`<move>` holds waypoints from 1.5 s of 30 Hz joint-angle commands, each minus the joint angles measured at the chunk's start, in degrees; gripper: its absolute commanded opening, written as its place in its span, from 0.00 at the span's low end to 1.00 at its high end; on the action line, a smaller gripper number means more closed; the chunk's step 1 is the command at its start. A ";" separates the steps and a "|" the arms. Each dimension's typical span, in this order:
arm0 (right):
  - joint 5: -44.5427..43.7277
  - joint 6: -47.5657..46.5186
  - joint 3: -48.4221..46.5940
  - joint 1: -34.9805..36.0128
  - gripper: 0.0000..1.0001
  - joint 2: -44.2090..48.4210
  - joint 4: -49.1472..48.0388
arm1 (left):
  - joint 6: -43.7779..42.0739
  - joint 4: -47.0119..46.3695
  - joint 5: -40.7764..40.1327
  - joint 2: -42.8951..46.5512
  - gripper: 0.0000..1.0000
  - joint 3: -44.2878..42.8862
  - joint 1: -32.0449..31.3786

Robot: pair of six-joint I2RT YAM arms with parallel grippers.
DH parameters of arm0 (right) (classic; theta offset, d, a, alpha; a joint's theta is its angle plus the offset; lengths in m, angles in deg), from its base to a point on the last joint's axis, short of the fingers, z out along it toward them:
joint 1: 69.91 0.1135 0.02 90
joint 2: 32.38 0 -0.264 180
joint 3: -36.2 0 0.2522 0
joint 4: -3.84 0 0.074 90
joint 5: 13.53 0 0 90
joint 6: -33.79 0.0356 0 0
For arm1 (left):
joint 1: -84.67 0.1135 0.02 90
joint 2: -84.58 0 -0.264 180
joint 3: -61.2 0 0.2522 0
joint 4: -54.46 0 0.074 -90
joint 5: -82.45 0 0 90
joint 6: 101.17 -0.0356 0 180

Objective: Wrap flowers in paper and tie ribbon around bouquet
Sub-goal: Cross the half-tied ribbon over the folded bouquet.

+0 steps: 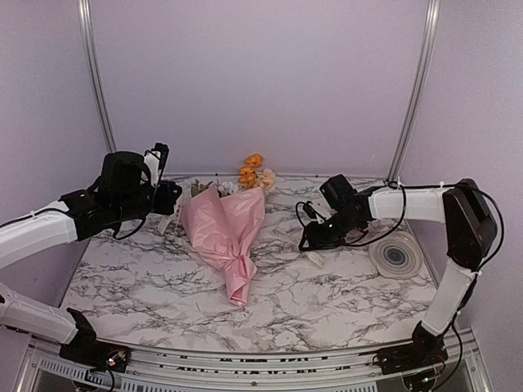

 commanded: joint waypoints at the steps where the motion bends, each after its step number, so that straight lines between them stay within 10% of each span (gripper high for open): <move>1: -7.35 -2.98 -1.89 0.71 0.59 5.30 5.75 | -10.77 4.89 1.85 9.03 0.00 -6.43 -7.65; 8: -10.19 -10.18 -11.18 2.55 0.94 10.79 3.54 | -20.93 7.94 2.73 14.73 0.00 -14.59 -17.83; 16: 17.66 -20.69 -15.89 20.33 0.88 3.35 -20.47 | -23.31 7.84 7.80 15.83 0.00 -15.92 -19.60; 32: 19.56 -8.39 -23.20 22.85 0.82 -14.63 -34.95 | -22.34 -0.32 2.33 24.23 0.00 -12.99 -19.88; 36: 18.05 -6.97 -23.79 22.85 0.66 -15.74 -35.70 | -22.56 -0.32 3.44 23.92 0.00 -12.76 -19.89; 40: 17.63 -6.73 -22.94 22.90 0.23 -14.95 -36.51 | -21.73 -0.32 2.44 24.61 0.00 -11.69 -19.89; 45: 16.20 -6.84 -19.92 22.68 0.00 -11.84 -35.22 | -17.47 1.12 -15.57 25.67 0.00 -8.36 -19.89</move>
